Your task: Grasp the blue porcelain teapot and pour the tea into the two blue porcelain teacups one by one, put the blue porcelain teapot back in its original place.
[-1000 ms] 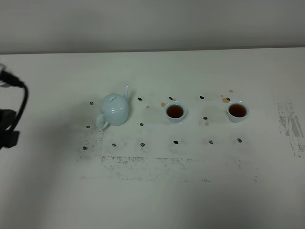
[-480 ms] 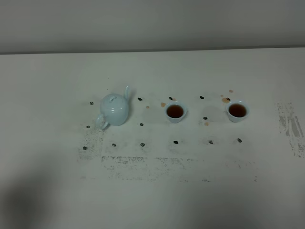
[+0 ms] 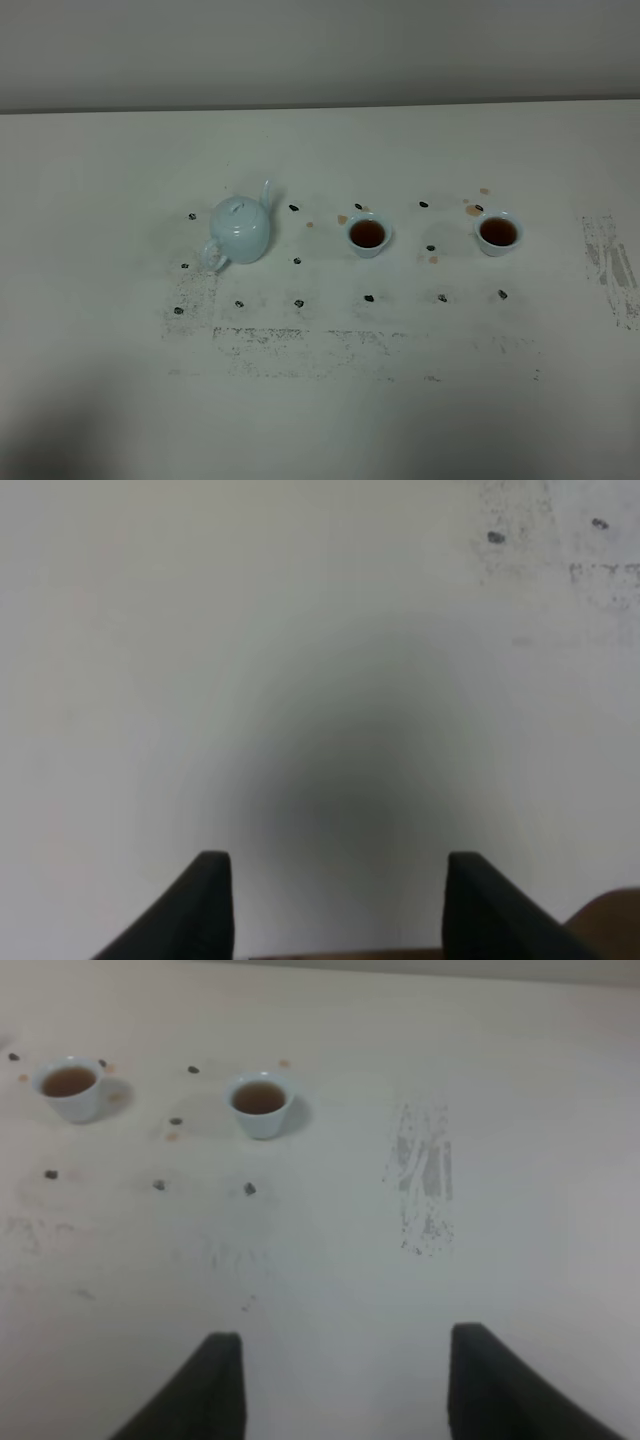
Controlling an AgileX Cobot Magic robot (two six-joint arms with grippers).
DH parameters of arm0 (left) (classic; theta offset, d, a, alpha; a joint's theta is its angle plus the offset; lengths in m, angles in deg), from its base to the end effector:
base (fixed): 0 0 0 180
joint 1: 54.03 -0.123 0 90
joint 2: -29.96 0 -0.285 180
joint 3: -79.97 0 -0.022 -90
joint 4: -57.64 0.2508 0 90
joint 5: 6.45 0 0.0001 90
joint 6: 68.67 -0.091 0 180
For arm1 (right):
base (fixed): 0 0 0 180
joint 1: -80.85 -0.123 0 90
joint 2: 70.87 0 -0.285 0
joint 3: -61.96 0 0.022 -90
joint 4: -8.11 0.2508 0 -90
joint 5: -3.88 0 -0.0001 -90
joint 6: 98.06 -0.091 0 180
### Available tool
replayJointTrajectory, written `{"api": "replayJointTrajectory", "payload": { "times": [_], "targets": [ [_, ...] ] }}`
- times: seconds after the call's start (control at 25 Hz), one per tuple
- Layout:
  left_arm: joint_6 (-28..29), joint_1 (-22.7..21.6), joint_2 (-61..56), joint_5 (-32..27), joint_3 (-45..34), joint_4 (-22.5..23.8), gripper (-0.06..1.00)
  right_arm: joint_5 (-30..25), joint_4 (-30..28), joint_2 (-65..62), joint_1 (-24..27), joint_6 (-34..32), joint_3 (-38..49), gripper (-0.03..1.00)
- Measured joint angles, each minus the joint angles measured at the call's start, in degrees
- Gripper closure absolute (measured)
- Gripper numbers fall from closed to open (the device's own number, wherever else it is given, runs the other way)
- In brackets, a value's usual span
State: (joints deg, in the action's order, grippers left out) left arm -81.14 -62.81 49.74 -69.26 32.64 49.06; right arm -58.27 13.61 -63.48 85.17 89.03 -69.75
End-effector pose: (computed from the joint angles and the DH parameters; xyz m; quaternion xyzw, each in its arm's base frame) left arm 0.0253 -0.0083 0.2796 0.0263 0.9031 0.0044 0.4286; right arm -0.0071 0.0083 0.2770 -0.0234 0.8551 -0.0036 0.5179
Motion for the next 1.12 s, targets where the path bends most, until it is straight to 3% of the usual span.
{"api": "replayJointTrajectory", "payload": {
  "times": [0.36,0.6,1.12],
  "targets": [
    [0.00,0.09,-6.15,0.55,-0.61,-0.83,0.49,0.00,0.00,0.00,0.00,0.00,0.00,0.49],
    [-0.05,4.17,-7.92,0.55,-0.63,-1.04,0.49,0.00,0.00,0.00,0.00,0.00,0.00,0.49],
    [-0.16,7.49,-12.32,0.55,-0.69,-1.10,0.49,0.00,0.00,0.00,0.00,0.00,0.00,0.49]
  ]
}}
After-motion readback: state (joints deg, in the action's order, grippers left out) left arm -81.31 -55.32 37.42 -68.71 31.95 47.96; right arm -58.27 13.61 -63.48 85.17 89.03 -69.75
